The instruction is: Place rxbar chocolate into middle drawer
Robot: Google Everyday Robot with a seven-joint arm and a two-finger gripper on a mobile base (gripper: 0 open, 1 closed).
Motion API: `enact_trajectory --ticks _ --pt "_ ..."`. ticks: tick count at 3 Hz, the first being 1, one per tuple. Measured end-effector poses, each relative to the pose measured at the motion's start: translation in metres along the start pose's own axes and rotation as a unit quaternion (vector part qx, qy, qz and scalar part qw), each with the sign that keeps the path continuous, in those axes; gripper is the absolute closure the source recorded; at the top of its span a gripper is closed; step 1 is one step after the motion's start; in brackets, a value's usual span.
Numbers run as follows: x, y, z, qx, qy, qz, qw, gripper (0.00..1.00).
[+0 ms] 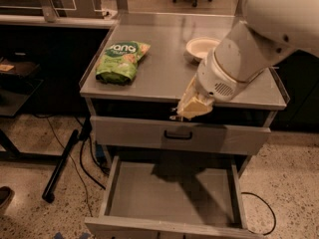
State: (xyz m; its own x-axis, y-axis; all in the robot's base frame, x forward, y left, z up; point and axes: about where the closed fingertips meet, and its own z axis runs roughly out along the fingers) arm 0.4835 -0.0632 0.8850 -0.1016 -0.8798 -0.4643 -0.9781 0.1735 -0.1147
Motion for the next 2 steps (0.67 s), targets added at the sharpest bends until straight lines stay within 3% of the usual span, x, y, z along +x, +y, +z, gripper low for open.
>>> enact_trajectory --ticks 1,2 --pt "0.0114 0.0396 0.0121 -0.028 -0.017 0.038 0.9987 1.0" --pt "0.015 0.0495 0.0165 -0.038 -0.02 0.048 0.998 1.0"
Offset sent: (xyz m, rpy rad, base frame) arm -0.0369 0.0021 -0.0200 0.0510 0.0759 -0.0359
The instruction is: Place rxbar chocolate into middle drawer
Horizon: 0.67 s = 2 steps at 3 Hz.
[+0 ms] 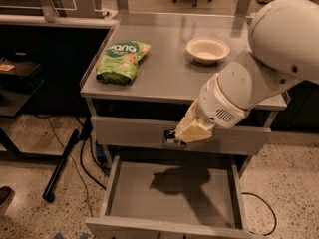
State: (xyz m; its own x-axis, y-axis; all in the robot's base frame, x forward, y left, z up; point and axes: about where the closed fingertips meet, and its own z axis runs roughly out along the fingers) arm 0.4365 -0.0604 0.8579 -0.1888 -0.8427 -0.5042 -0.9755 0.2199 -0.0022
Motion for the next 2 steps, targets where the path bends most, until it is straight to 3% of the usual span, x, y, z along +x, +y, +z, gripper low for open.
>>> enact_trajectory --ticks 1,2 --pt "0.004 0.004 0.008 -0.015 -0.012 0.007 0.9998 1.0" --pt "0.025 0.017 0.043 -0.046 -0.03 0.047 0.9974 1.0"
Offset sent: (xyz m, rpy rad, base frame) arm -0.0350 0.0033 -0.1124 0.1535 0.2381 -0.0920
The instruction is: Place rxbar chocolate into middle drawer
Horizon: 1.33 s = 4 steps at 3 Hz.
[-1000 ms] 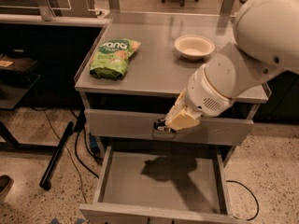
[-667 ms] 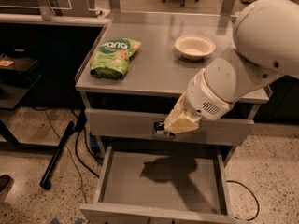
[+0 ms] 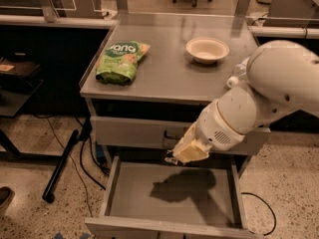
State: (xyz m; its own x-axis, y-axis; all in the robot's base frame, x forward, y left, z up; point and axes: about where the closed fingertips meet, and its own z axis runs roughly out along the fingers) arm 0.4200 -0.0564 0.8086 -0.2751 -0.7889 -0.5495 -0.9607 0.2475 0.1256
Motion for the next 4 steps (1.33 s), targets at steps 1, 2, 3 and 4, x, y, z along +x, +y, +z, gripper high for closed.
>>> enact_trajectory --ticks 1,2,3,4 --pt "0.028 0.002 0.043 -0.036 -0.019 0.038 0.9984 1.0" --pt "0.038 0.005 0.063 -0.057 -0.03 0.05 0.9967 1.0" --pt "0.039 0.005 0.064 -0.057 -0.03 0.05 0.9967 1.0" --pt "0.07 0.001 0.092 -0.064 -0.058 0.1 0.9913 1.0"
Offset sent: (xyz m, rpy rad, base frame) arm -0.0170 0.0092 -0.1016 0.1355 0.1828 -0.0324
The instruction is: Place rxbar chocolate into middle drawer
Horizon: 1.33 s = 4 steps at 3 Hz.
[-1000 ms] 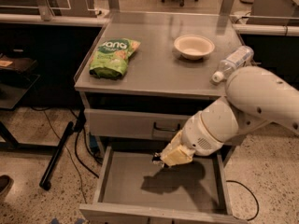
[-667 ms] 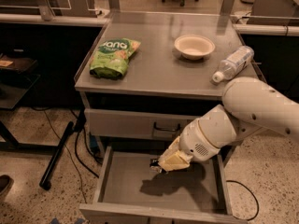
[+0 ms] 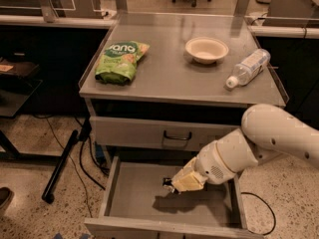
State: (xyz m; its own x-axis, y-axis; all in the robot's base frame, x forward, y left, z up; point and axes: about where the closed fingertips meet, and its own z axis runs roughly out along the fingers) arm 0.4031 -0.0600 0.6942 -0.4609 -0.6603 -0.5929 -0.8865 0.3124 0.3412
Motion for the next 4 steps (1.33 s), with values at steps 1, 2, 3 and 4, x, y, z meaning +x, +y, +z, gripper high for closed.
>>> enact_trajectory --ticks 1,2,3,4 --pt "0.038 -0.02 0.023 -0.008 -0.023 0.049 0.9985 1.0" --pt "0.061 -0.039 0.044 -0.02 -0.038 0.083 0.9956 1.0" --pt "0.063 -0.039 0.048 -0.024 -0.04 0.086 0.9952 1.0" --pt "0.066 -0.048 0.06 -0.02 -0.06 0.099 0.9931 1.0"
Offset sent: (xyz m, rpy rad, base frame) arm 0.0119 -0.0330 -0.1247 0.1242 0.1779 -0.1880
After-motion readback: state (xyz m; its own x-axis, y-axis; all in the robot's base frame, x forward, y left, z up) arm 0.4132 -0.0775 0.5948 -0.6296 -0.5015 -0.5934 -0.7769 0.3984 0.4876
